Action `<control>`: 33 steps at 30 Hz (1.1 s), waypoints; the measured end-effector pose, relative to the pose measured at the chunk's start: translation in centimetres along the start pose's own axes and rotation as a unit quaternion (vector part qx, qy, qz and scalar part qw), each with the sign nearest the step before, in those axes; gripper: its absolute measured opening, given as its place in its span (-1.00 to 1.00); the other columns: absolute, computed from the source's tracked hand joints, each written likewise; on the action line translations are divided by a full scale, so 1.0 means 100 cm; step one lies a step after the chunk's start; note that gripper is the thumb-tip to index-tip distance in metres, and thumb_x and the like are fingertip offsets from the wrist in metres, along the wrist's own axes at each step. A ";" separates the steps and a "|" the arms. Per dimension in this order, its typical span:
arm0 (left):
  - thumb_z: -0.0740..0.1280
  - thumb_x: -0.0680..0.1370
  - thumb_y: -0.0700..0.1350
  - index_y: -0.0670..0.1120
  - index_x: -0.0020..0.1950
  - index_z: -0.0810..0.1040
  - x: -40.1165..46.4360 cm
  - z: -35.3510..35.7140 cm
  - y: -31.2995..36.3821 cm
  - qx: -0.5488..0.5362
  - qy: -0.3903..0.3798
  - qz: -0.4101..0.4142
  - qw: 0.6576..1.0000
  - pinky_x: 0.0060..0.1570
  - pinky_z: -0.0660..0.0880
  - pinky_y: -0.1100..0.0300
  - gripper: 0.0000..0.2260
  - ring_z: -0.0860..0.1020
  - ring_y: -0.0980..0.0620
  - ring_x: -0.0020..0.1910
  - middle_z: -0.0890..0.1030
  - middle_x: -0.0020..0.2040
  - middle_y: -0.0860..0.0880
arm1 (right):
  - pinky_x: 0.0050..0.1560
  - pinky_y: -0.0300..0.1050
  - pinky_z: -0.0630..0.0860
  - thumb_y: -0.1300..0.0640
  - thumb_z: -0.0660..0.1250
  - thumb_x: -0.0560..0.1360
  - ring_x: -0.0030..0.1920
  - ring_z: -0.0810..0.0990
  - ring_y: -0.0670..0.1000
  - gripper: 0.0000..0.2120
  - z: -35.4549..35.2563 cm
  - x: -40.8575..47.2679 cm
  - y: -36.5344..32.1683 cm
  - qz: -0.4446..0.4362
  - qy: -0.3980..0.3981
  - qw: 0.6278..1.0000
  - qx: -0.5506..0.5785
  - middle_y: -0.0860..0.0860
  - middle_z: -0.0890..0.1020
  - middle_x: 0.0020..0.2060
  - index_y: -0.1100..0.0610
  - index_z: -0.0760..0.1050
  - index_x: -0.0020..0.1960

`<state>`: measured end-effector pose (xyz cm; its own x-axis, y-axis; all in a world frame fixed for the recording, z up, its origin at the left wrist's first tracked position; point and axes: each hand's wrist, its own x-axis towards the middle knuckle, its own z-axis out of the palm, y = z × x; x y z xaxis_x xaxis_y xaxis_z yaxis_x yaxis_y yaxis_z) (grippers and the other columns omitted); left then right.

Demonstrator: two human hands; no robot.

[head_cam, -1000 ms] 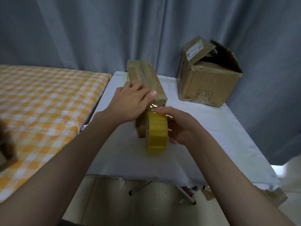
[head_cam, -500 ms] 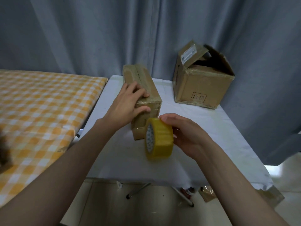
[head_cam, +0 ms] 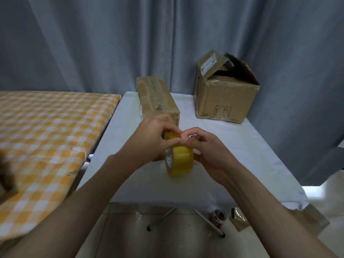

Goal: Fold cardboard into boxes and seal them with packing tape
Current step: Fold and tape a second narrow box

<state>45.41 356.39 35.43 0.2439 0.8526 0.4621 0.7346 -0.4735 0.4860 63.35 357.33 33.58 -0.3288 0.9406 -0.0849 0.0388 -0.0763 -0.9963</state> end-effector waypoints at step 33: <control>0.43 0.53 -0.10 0.01 -0.17 0.59 0.002 -0.015 0.029 -0.017 0.178 -0.098 0.979 -0.18 0.33 0.46 -0.92 0.48 0.25 -0.17 0.54 -0.15 0.12 | -0.28 -0.18 0.33 0.12 0.30 0.63 -0.30 0.35 -0.01 -0.97 0.004 -0.025 -0.013 -0.155 0.043 0.984 -0.074 -0.01 0.37 -0.41 0.06 0.47 0.06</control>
<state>46.64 354.82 38.10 -0.1390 0.7999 0.5838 0.7220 -0.3216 0.6126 63.78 354.99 35.11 -0.2663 0.9359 0.2305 0.0888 0.2619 -0.9610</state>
